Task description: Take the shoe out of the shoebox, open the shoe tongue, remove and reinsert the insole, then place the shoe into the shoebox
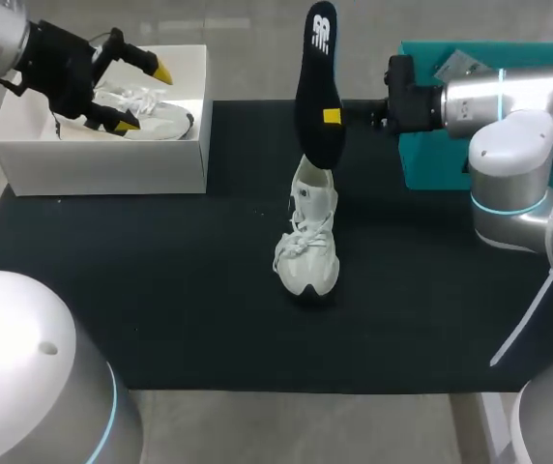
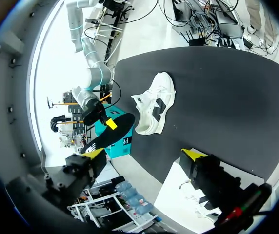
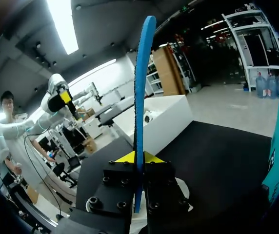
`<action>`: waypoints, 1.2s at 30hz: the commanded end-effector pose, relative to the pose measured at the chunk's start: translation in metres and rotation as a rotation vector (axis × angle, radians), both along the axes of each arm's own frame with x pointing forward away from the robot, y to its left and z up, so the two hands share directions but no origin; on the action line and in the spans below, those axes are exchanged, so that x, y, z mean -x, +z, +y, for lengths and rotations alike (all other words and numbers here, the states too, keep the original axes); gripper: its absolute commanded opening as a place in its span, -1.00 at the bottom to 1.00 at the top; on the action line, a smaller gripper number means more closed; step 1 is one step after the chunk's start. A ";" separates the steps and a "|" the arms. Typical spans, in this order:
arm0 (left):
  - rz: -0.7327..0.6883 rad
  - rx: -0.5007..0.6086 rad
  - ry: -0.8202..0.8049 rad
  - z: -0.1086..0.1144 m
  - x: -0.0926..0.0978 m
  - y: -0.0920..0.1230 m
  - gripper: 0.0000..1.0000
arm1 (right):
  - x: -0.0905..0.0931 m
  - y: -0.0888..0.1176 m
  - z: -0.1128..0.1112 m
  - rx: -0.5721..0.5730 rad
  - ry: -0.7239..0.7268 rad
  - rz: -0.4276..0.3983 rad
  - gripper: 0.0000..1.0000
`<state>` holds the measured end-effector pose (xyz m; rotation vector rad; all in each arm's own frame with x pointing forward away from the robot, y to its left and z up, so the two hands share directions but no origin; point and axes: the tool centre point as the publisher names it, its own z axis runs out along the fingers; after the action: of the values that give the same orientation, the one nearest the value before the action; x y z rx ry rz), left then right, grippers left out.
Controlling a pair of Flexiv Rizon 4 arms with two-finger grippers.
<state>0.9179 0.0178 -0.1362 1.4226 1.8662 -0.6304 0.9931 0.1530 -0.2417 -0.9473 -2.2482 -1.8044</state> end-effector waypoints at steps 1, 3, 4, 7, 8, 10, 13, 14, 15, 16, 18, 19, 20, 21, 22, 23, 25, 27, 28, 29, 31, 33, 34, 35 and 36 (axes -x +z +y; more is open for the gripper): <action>0.000 -0.003 0.001 0.000 0.000 0.000 1.00 | -0.012 -0.018 0.012 0.002 0.019 -0.029 -1.00; 0.000 -0.003 0.001 0.000 0.000 0.000 1.00 | -0.015 -0.021 0.016 0.011 0.026 -0.035 -1.00; 0.000 -0.003 0.001 0.000 0.000 0.000 1.00 | -0.016 -0.023 0.017 0.018 0.031 -0.038 -1.00; 0.000 -0.003 0.001 0.000 0.000 0.000 1.00 | -0.017 -0.029 0.018 0.024 0.031 -0.047 -1.00; 0.000 -0.003 0.001 0.000 0.000 0.000 1.00 | -0.016 -0.031 0.017 0.026 0.031 -0.051 -1.00; 0.000 -0.003 0.001 0.000 0.000 0.000 1.00 | -0.015 -0.035 0.016 0.030 0.031 -0.057 -1.00; 0.000 -0.003 0.001 0.000 0.000 0.000 1.00 | -0.013 -0.041 0.015 0.034 0.030 -0.070 -1.00; 0.000 -0.003 0.001 0.000 0.000 0.000 1.00 | -0.012 -0.042 0.015 0.034 0.029 -0.073 -1.00; 0.000 -0.003 0.001 0.000 0.000 0.000 1.00 | -0.012 -0.044 0.015 0.030 0.025 -0.073 -1.00; 0.000 -0.003 0.001 0.000 0.000 0.000 1.00 | -0.011 -0.046 0.015 0.022 0.024 -0.075 -1.00; 0.000 -0.003 0.001 0.000 0.000 0.000 1.00 | -0.011 -0.049 0.015 0.016 0.025 -0.074 -1.00; 0.000 -0.003 0.001 0.000 0.000 0.000 1.00 | -0.011 -0.051 0.015 0.011 0.025 -0.073 -1.00; 0.000 -0.003 0.001 0.000 0.000 0.000 1.00 | -0.011 -0.053 0.015 0.010 0.025 -0.074 -1.00; 0.000 -0.003 0.001 0.000 0.000 0.000 1.00 | -0.011 -0.055 0.014 0.010 0.024 -0.074 -1.00; 0.000 -0.003 0.001 0.000 0.000 0.000 1.00 | -0.011 -0.057 0.014 0.005 0.021 -0.070 -1.00; 0.000 -0.003 0.001 0.000 0.000 0.000 1.00 | -0.011 -0.059 0.013 0.002 0.017 -0.070 -1.00; 0.000 -0.003 0.001 0.000 0.000 0.000 1.00 | -0.012 -0.061 0.012 -0.001 0.013 -0.069 -1.00; 0.000 -0.003 0.001 0.000 0.000 0.000 1.00 | -0.012 -0.063 0.011 -0.002 0.008 -0.068 -1.00; 0.000 -0.003 0.001 0.000 0.000 0.000 1.00 | -0.012 -0.064 0.010 -0.004 0.003 -0.066 -1.00; 0.000 -0.003 0.001 0.000 0.000 0.000 1.00 | -0.012 -0.066 0.009 -0.006 0.001 -0.065 -1.00; 0.000 -0.003 0.001 0.000 0.000 0.000 1.00 | -0.012 -0.069 0.008 -0.012 -0.001 -0.057 -1.00; 0.000 -0.003 0.001 0.000 0.000 0.000 1.00 | -0.010 -0.074 0.008 -0.013 0.004 -0.039 -1.00; 0.000 -0.003 0.001 0.000 0.000 0.000 1.00 | -0.009 -0.075 0.008 -0.013 0.005 -0.036 -1.00; 0.000 -0.003 0.001 0.000 0.000 0.000 1.00 | -0.007 -0.075 0.009 -0.014 0.005 -0.030 -1.00; 0.000 -0.003 0.001 0.000 0.000 0.000 1.00 | -0.006 -0.077 0.009 -0.015 0.005 -0.024 -1.00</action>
<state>0.9179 0.0178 -0.1362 1.4225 1.8661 -0.6303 0.9999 0.1604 -0.3153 -0.9182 -2.2476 -1.8399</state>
